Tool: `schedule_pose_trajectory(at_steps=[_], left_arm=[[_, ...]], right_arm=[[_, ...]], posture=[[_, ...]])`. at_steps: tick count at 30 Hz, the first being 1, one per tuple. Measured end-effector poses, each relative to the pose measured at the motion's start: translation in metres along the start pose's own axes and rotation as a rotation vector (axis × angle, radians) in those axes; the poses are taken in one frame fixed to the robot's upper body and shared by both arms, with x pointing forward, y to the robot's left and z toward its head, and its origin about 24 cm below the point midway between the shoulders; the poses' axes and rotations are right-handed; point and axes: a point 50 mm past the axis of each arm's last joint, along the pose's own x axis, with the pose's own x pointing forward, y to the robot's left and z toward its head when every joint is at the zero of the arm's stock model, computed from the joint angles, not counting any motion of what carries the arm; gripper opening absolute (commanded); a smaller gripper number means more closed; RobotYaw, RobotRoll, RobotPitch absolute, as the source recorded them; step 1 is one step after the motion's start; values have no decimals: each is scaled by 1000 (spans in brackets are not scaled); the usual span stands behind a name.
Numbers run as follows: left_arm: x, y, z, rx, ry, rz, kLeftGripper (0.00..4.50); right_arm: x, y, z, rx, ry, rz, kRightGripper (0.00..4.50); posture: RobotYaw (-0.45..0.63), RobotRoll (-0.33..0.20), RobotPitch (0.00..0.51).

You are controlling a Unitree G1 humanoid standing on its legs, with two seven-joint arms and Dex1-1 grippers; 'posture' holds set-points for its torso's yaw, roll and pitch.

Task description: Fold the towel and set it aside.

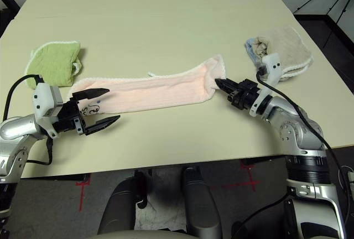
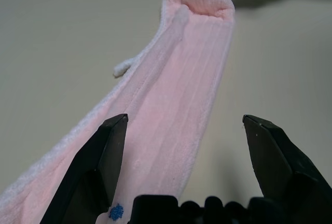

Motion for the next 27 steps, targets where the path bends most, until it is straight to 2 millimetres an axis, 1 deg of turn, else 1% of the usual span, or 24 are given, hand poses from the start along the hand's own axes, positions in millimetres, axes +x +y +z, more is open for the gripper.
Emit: schedule_pose_trajectory(at_steps=[3,7,10,16,23,27], left_arm=[[1,-1,-1,-2,-1,2,4500],[3,-2,-2,-5,-2,-1,4500],[3,-2,-2,-3,-1,1,4500],[3,-2,-2,-2,0,6,4500],[3,-2,-2,-1,0,16,4500],[3,-2,-2,-1,0,18,4500]], right_arm=[[4,1,4,-84,-23,7,47],[12,10,10,-214,-61,75,47],[17,16,13,-271,-78,122,47],[24,23,18,-292,-101,171,47],[32,37,19,-300,-106,256,47],[40,48,15,-274,-100,305,47]], posture=[[-154,0,187],[-148,0,185],[-144,0,184],[-137,0,185],[-128,0,189],[-127,0,189]])
